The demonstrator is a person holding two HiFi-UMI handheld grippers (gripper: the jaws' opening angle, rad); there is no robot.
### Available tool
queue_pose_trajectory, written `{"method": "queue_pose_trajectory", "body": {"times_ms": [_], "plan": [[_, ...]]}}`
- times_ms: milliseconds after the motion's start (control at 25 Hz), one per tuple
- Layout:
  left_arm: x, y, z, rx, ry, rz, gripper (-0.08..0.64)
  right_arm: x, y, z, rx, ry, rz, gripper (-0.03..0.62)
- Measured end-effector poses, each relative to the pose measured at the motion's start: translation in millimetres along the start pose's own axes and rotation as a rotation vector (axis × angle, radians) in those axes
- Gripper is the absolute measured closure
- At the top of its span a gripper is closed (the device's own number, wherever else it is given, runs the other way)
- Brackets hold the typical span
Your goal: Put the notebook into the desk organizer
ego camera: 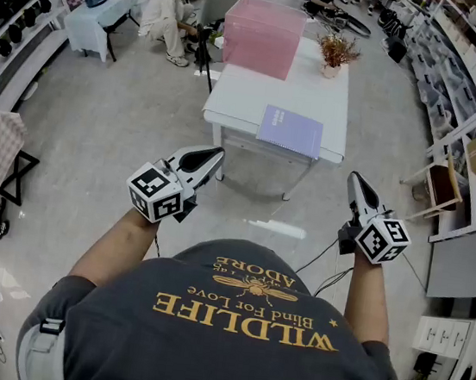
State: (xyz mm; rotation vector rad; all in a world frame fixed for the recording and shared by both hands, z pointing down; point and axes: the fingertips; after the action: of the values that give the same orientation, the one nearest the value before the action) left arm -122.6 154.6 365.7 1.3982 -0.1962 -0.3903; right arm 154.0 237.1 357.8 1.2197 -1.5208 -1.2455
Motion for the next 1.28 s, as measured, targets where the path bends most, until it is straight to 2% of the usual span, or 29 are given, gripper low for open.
{"method": "queue_pose_trajectory", "body": {"times_ms": [680, 920, 960, 1000, 1080, 1160, 1280], "plan": [[2, 2, -11, -0.003, 0.007, 0.0, 0.56, -3, -4, 2, -0.031, -0.016, -0.013, 0.594], [7, 2, -16, 0.003, 0.004, 0.006, 0.56, -3, -8, -4, -0.005, -0.023, -0.031, 0.592], [8, 2, -17, 0.007, 0.001, 0.008, 0.56, -2, -9, -4, 0.003, -0.041, -0.032, 0.581], [8, 1, -18, 0.01, -0.003, 0.009, 0.559, -1, -9, -3, 0.013, -0.065, -0.031, 0.45], [10, 1, -21, 0.018, -0.017, 0.012, 0.56, 0, -10, -5, 0.027, -0.103, -0.027, 0.307], [13, 1, -25, 0.027, -0.03, 0.014, 0.56, 0, -11, -12, 0.031, -0.119, -0.023, 0.241], [16, 2, -31, 0.04, -0.062, 0.021, 0.56, -2, -11, -26, 0.05, -0.14, -0.027, 0.232]]}}
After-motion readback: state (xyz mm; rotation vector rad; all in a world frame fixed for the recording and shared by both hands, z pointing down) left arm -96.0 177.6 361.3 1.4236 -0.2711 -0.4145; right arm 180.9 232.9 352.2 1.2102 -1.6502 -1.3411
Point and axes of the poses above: the fingertips, and each gripper's own axes: x forward along the fingers, z to its left, y out of its underside, and after that the axes turned 6 degrees about -z, right-handed
